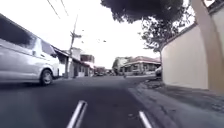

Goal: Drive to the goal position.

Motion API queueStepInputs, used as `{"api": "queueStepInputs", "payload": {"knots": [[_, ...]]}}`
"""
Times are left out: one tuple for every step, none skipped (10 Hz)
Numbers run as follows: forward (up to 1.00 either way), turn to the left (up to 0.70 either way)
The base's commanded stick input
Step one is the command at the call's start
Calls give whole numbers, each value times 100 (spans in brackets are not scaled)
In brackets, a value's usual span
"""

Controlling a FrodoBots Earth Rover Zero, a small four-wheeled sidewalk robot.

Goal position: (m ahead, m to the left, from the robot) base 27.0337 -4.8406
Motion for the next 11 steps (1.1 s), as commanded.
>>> {"api": "queueStepInputs", "payload": {"knots": [[100,23],[100,-5],[100,-4],[100,6],[100,3],[100,-3],[100,0],[100,4],[100,7],[100,1],[100,2]]}}
